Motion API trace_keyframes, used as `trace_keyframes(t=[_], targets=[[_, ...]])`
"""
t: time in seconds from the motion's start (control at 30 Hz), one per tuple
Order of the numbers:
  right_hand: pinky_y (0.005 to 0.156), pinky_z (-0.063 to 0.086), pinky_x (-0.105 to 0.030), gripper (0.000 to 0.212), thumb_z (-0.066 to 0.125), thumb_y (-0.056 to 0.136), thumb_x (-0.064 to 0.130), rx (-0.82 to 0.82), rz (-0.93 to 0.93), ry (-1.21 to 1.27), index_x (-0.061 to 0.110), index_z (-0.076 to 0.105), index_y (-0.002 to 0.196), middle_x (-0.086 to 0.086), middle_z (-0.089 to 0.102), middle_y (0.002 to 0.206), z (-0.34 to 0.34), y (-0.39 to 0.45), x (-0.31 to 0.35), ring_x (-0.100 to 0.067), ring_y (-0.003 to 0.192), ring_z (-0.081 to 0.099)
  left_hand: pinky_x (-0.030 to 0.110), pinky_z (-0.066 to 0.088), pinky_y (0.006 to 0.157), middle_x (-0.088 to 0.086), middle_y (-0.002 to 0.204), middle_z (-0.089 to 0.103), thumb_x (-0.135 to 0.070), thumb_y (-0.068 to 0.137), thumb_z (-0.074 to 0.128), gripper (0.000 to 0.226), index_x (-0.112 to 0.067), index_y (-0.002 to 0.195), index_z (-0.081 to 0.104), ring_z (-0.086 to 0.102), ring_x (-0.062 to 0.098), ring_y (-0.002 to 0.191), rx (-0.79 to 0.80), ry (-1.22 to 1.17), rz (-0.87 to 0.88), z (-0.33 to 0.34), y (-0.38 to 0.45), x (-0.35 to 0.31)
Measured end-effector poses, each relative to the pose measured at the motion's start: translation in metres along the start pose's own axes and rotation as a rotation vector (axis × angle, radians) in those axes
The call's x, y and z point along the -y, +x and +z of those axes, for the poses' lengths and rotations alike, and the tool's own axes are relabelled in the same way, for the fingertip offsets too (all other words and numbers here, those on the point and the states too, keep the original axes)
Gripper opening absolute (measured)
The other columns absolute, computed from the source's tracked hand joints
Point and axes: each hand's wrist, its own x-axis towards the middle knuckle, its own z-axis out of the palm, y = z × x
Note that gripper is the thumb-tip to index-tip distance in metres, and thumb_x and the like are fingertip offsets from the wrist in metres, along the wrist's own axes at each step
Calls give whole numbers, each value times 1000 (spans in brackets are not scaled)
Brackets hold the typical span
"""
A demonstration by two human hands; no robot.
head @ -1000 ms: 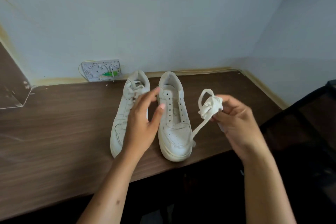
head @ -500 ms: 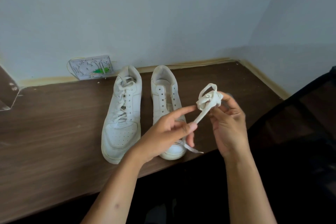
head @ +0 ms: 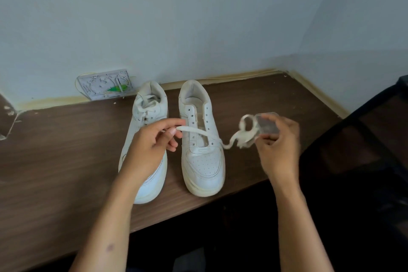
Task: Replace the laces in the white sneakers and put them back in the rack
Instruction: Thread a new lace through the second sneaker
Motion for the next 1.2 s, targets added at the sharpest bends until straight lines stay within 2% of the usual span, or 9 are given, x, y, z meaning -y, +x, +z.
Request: trace_keyframes(t=[0.13, 0.23, 0.33, 0.47, 0.57, 0.67, 0.83, 1.03, 1.2], targets=[[66, 51, -15, 37, 64, 88, 0, 62, -144, 67, 25, 63, 115, 10, 52, 119, 10, -8, 12, -7, 77, 62, 16, 51, 77, -15, 89, 71, -13, 98, 54, 25, -31, 112, 63, 66, 8, 79, -36, 169, 190, 17, -3, -6], [62, 55, -28, 22, 65, 94, 17, 324, -142, 195, 21, 68, 115, 5, 70, 103, 22, -10, 16, -13, 73, 67, 8, 43, 76, -18, 88, 72, -21, 98, 54, 22, -35, 114, 58, 66, 2, 87, -9, 273, 305, 28, -5, -13], [67, 57, -33, 19, 66, 93, 16, 461, -162, 244, 17, 72, 111, 0, 74, 92, 31, -14, 18, -18, 73, 69, 7, 40, 78, -16, 87, 71, -20, 98, 56, 24, -32, 119, 56, 64, 1, 93, 1, 318, 345, 36, -4, -13], [73, 53, -20, 11, 73, 87, 13, 375, -170, 157, 24, 75, 90, 8, 73, 84, 33, -12, 13, -4, 76, 67, 15, 38, 84, -17, 90, 66, -31, 93, 61, 24, -26, 117, 59, 58, 3, 91, -89, 421, 372, 38, 0, -8], [67, 46, -8, 9, 75, 85, 12, 271, -236, -98, 20, 74, 87, 12, 66, 86, 30, -9, 6, 1, 77, 62, 34, 35, 92, -14, 111, 56, -40, 86, 67, 14, -34, 98, 69, 44, 15, 107, -199, 674, 317, 37, 2, 2], [65, 42, -5, 7, 74, 85, 10, 316, -211, -173, 16, 73, 86, 14, 59, 85, 30, -9, 2, 8, 74, 57, 48, 30, 104, -12, 135, 46, -37, 82, 73, 6, -40, 86, 74, 29, 24, 125, -152, 760, 190, 40, 1, 5], [76, 47, -16, 8, 67, 90, 9, 366, -192, -235, 15, 71, 90, 2, 61, 100, 35, -12, -1, 0, 81, 58, 48, 17, 112, -9, 151, 36, -32, 82, 71, 11, -39, 87, 77, 21, 25, 133, -130, 789, 170, 50, 2, 7], [79, 39, -12, 12, 58, 94, 3, 350, -261, -292, 9, 68, 96, 0, 53, 102, 43, -14, 1, -14, 97, 53, 50, 6, 115, -10, 158, 24, -27, 85, 68, 12, -36, 87, 75, 7, 28, 144, -114, 747, 99, 56, 4, 7], [83, 33, -32, 11, 54, 96, 8, 324, -342, -544, 14, 63, 101, -2, 60, 109, 52, -18, 1, -25, 103, 49, 49, 4, 115, -9, 160, 19, -28, 87, 67, 10, -33, 90, 75, 1, 25, 145, -96, 752, 90, 58, 3, 7]])
